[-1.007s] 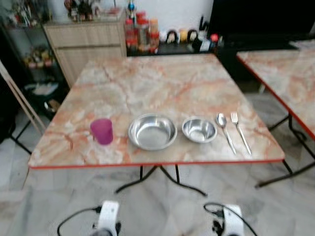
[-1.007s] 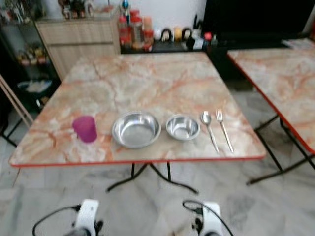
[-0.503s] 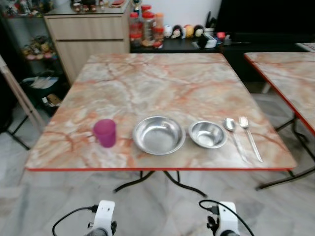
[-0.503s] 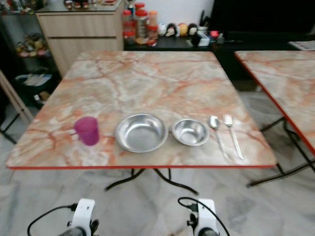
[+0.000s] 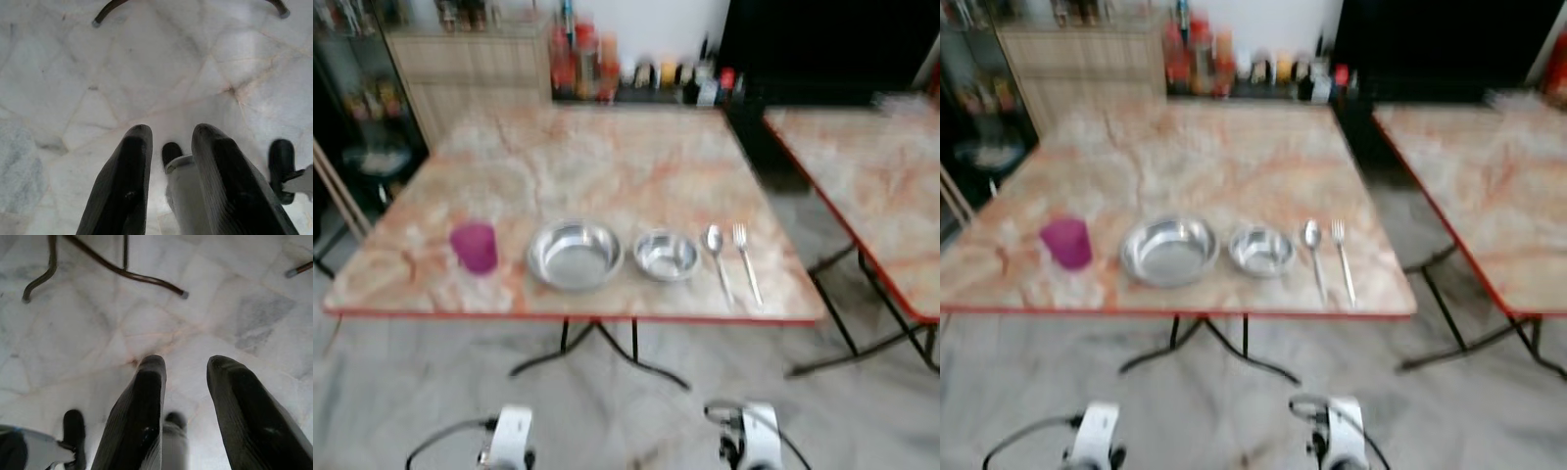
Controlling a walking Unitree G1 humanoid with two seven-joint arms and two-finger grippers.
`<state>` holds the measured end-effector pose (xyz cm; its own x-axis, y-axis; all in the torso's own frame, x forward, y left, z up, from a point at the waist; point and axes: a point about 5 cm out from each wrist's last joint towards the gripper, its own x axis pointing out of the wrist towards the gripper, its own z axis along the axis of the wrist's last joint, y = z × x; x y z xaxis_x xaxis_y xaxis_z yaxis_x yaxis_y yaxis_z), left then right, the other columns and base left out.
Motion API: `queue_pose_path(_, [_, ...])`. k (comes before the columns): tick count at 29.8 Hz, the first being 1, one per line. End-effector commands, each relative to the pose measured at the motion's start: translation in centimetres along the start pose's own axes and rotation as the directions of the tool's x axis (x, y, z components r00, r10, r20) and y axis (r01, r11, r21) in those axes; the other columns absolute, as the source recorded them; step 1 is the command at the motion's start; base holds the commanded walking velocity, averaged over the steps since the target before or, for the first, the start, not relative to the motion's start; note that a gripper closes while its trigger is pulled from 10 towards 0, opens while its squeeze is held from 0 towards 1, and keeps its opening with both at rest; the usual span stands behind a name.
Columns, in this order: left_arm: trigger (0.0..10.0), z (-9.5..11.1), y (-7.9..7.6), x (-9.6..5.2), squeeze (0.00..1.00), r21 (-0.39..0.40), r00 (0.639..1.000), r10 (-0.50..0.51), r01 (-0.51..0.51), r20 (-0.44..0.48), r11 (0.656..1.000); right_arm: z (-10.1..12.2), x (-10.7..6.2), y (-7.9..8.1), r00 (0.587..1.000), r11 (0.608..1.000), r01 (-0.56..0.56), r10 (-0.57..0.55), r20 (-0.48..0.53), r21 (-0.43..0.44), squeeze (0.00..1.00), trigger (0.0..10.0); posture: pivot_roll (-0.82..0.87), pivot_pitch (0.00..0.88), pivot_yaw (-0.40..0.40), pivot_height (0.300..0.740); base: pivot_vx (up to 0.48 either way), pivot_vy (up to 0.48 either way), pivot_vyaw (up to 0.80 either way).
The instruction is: Setting the table
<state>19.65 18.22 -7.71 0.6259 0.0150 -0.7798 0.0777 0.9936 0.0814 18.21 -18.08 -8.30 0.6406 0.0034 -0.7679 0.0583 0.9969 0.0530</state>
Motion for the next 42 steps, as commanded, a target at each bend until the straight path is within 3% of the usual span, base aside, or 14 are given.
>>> queue_pose_path(1, [10.0, 0.2, -0.6, 0.1, 0.0, -0.001, 1.0, -0.015, 0.015, 0.013, 1.0, -0.2, -0.2, -0.7, 1.0, 1.0, 0.017, -0.017, -0.005, -0.007, 0.0, 10.0, 0.02, 0.0, -0.036, 0.725, 0.0, 0.0, 0.0])
queue_pose_path(12, [10.0, 2.8, 2.8, -0.3, 0.0, -0.133, 0.969, 0.142, -0.116, 0.205, 0.984, -0.2, -0.2, -0.8, 1.0, 1.0, 0.023, -0.023, -0.005, -0.001, 0.0, 10.0, 0.02, 0.0, -0.034, 0.725, 0.0, 0.0, 0.0])
queue_pose_path(16, [10.0, 4.1, 4.8, -1.3, 0.0, -0.189, 0.907, 0.198, -0.134, 0.373, 0.973, -0.2, -0.2, -0.8, 1.0, 1.0, 0.019, -0.019, -0.002, -0.011, 0.0, 10.0, 0.04, 0.0, -0.043, 0.725, 0.0, 0.0, 0.0])
queue_pose_path(18, [10.0, 4.4, 5.0, -1.5, 0.0, -0.199, 0.892, 0.208, -0.136, 0.401, 0.97, -0.1, -0.2, -0.9, 1.0, 1.0, 0.018, -0.018, 0.0, -0.013, 0.0, 10.0, 0.05, 0.0, -0.046, 0.725, 0.0, 0.0, 0.0])
queue_pose_path(21, [10.0, 6.5, 5.7, -2.4, 0.0, -0.226, 0.811, 0.24, -0.137, 0.534, 0.964, -0.2, -0.2, -0.8, 1.0, 1.0, 0.018, -0.018, -0.003, -0.021, 0.0, 10.0, 0.05, 0.0, -0.049, 0.725, 0.0, 0.0, 0.0])
queue_pose_path(23, [10.0, 8.7, 6.3, -3.3, 0.0, -0.267, 0.73, 0.28, -0.138, 0.624, 0.954, -0.1, -0.1, -0.7, 1.0, 1.0, 0.018, -0.018, 0.0, -0.021, 0.0, 10.0, 0.05, 0.0, -0.051, 0.725, 0.0, 0.0, 0.0])
queue_pose_path(25, [10.0, 9.5, 6.5, -3.6, 0.0, -0.28, 0.703, 0.291, -0.135, 0.649, 0.951, -0.1, -0.1, -0.7, 1.0, 1.0, 0.017, -0.017, 0.0, -0.021, 0.0, 10.0, 0.05, 0.0, -0.05, 0.725, 0.0, 0.0, 0.0])
queue_pose_path(26, [10.0, 11.2, 6.5, -4.1, 0.0, -0.288, 0.657, 0.29, -0.115, 0.696, 0.951, -0.1, -0.1, -0.7, 1.0, 1.0, 0.018, -0.018, 0.0, -0.021, 0.0, 10.0, 0.05, 0.0, -0.052, 0.725, 0.0, 0.0, 0.0])
queue_pose_path(27, [10.0, 12.2, 6.5, -4.4, 0.0, -0.288, 0.635, 0.286, -0.103, 0.718, 0.952, -0.1, -0.1, -0.7, 1.0, 1.0, 0.017, -0.017, 0.0, -0.023, 0.0, 10.0, 0.06, 0.0, -0.052, 0.725, 0.0, 0.0, 0.0])
queue_pose_path(32, [10.0, 13.1, 6.4, -4.7, 0.0, -0.288, 0.61, 0.28, -0.089, 0.741, 0.954, -0.1, -0.1, -0.6, 1.0, 1.0, 0.015, -0.015, -0.001, -0.025, 0.0, 10.0, 0.06, 0.0, -0.053, 0.725, 0.0, 0.0, 0.0])
queue_pose_path(33, [10.0, 16.2, 6.3, -5.5, 0.0, -0.287, 0.554, 0.262, -0.042, 0.79, 0.957, 0.0, -0.1, -0.5, 1.0, 1.0, 0.015, -0.015, 0.002, -0.023, 0.0, 10.0, 0.04, 0.0, -0.039, 0.725, 0.0, 0.0, 0.0])
queue_pose_path(35, [10.0, 18.2, 6.2, -6.0, 0.0, -0.277, 0.516, 0.245, -0.015, 0.821, 0.961, 0.0, -0.1, -0.4, 1.0, 1.0, 0.016, -0.016, 0.005, -0.021, 0.0, 10.0, 0.03, 0.0, -0.034, 0.725, 0.0, 0.0, 0.0])
queue_pose_path(42, [10.0, 21.0, 5.1, -6.4, 0.0, -0.236, 0.484, 0.186, 0.044, 0.855, 0.971, -0.1, -0.1, -0.5, 1.0, 1.0, 0.023, -0.023, 0.002, -0.014, 0.0, 10.0, 0.02, 0.0, -0.025, 0.725, 0.115, 0.0, 0.0])
